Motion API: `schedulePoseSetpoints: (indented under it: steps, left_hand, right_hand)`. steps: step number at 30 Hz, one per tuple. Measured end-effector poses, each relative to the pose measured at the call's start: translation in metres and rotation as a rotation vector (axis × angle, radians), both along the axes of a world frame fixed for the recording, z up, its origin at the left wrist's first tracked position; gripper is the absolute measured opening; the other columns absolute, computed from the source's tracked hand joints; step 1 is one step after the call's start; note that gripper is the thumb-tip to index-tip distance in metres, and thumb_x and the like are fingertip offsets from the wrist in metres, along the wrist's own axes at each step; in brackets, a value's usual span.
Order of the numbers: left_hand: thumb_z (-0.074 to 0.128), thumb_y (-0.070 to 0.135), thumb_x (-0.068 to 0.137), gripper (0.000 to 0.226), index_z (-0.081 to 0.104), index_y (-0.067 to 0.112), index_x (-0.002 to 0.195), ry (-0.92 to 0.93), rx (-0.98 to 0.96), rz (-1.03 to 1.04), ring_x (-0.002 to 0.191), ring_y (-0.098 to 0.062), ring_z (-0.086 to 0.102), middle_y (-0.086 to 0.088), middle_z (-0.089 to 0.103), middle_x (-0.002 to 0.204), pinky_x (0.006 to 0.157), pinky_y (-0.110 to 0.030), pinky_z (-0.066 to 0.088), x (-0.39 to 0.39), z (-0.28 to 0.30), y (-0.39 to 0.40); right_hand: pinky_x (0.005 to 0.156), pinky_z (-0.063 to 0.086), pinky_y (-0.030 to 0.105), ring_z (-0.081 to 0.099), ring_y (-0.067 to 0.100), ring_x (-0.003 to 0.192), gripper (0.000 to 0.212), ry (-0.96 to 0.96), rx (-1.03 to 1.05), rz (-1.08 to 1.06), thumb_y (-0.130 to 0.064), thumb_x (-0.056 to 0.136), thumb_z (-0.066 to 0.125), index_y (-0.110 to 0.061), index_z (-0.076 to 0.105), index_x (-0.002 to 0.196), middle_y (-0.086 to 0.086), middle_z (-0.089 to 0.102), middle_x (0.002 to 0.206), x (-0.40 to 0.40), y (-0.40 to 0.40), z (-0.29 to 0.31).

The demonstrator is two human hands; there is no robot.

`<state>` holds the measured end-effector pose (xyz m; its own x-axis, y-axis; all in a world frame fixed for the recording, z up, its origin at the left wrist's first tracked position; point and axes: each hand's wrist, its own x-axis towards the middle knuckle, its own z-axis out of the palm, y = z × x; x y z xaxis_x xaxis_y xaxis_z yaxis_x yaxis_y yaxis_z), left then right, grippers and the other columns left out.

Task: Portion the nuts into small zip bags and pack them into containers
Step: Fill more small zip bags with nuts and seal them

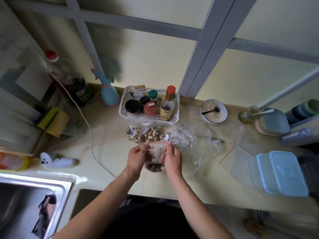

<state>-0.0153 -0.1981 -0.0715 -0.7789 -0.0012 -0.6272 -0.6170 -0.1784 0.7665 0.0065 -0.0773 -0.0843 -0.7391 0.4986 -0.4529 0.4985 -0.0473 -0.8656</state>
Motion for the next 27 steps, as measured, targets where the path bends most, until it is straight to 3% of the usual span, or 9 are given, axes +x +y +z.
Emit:
schedulePoseSetpoints:
  steps: [3, 5, 8, 10, 13, 17, 20, 23, 27]
  left_hand:
    - [0.055, 0.027, 0.103, 0.032, 0.068, 0.001, 0.09, -0.017, -0.003, 0.031, 0.057, -0.021, 0.063, -0.01, 0.062, 0.065, 0.061, -0.029, 0.05, 0.003, -0.002, 0.002]
    - [0.055, 0.027, 0.103, 0.032, 0.068, 0.002, 0.088, -0.028, -0.005, 0.037, 0.058, -0.021, 0.063, -0.009, 0.063, 0.066, 0.06, -0.028, 0.05, 0.004, -0.004, 0.0]
    - [0.056, 0.025, 0.102, 0.031, 0.071, 0.003, 0.087, -0.049, -0.031, 0.025, 0.065, -0.022, 0.065, -0.01, 0.068, 0.073, 0.065, -0.029, 0.05, 0.007, -0.007, -0.002]
    - [0.057, 0.018, 0.099, 0.025, 0.073, 0.002, 0.088, -0.049, -0.07, 0.008, 0.071, -0.023, 0.064, -0.012, 0.069, 0.076, 0.068, -0.028, 0.049, 0.008, -0.011, -0.001]
    - [0.062, 0.013, 0.094, 0.012, 0.074, 0.012, 0.097, -0.005, -0.177, -0.043, 0.082, -0.02, 0.066, -0.003, 0.072, 0.087, 0.073, -0.025, 0.048, 0.006, -0.016, -0.004]
    - [0.066, 0.022, 0.089, 0.01, 0.076, 0.025, 0.09, 0.164, -0.409, -0.306, 0.083, -0.002, 0.067, 0.011, 0.075, 0.088, 0.074, -0.015, 0.048, -0.001, -0.012, -0.011]
    - [0.07, 0.033, 0.088, 0.009, 0.076, 0.027, 0.089, 0.286, -0.508, -0.534, 0.082, 0.004, 0.066, 0.014, 0.075, 0.087, 0.073, -0.011, 0.047, -0.008, -0.006, -0.009]
    - [0.066, 0.043, 0.09, 0.019, 0.076, 0.028, 0.094, 0.326, -0.551, -0.674, 0.085, 0.003, 0.065, 0.015, 0.074, 0.09, 0.077, -0.012, 0.047, -0.012, 0.0, -0.004]
    - [0.07, 0.041, 0.09, 0.017, 0.075, 0.026, 0.086, 0.333, -0.564, -0.725, 0.077, 0.002, 0.065, 0.012, 0.074, 0.08, 0.068, -0.013, 0.046, -0.014, -0.001, 0.001]
  right_hand:
    - [0.06, 0.057, 0.046, 0.062, 0.024, 0.057, 0.043, 0.0, -0.029, 0.002, -0.042, 0.105, 0.049, -0.014, 0.065, 0.077, 0.003, 0.064, 0.062, 0.002, 0.001, -0.003]
    - [0.064, 0.058, 0.048, 0.065, 0.029, 0.061, 0.036, 0.002, -0.017, 0.01, -0.045, 0.103, 0.048, -0.022, 0.064, 0.081, 0.003, 0.067, 0.067, 0.006, 0.002, -0.005]
    - [0.058, 0.05, 0.036, 0.067, 0.038, 0.061, 0.028, -0.027, 0.046, 0.023, -0.047, 0.1, 0.045, -0.028, 0.061, 0.087, 0.008, 0.069, 0.072, 0.012, 0.004, -0.004]
    - [0.047, 0.043, 0.025, 0.066, 0.032, 0.053, 0.026, -0.035, 0.063, 0.018, -0.035, 0.106, 0.045, -0.024, 0.06, 0.088, 0.003, 0.069, 0.072, 0.014, 0.007, -0.001]
    - [0.044, 0.042, 0.024, 0.063, 0.027, 0.047, 0.023, -0.032, 0.084, 0.047, -0.025, 0.107, 0.046, -0.016, 0.061, 0.091, -0.001, 0.066, 0.072, 0.016, 0.012, 0.0]
    - [0.057, 0.055, 0.04, 0.06, 0.02, 0.048, 0.019, 0.006, 0.103, 0.116, -0.024, 0.105, 0.051, -0.018, 0.063, 0.092, 0.001, 0.065, 0.07, 0.022, 0.013, -0.006]
    - [0.059, 0.052, 0.036, 0.058, 0.015, 0.051, 0.017, 0.04, 0.171, 0.165, -0.02, 0.104, 0.053, -0.019, 0.06, 0.088, 0.002, 0.063, 0.072, 0.025, 0.012, -0.007]
    - [0.06, 0.045, 0.022, 0.055, 0.005, 0.058, 0.017, 0.08, 0.234, 0.207, -0.011, 0.102, 0.054, -0.014, 0.06, 0.086, -0.002, 0.064, 0.073, 0.026, 0.014, -0.008]
    - [0.063, 0.044, 0.025, 0.056, 0.016, 0.065, 0.018, 0.15, 0.276, 0.251, -0.008, 0.1, 0.057, -0.013, 0.06, 0.083, -0.005, 0.064, 0.074, 0.027, 0.013, -0.009]
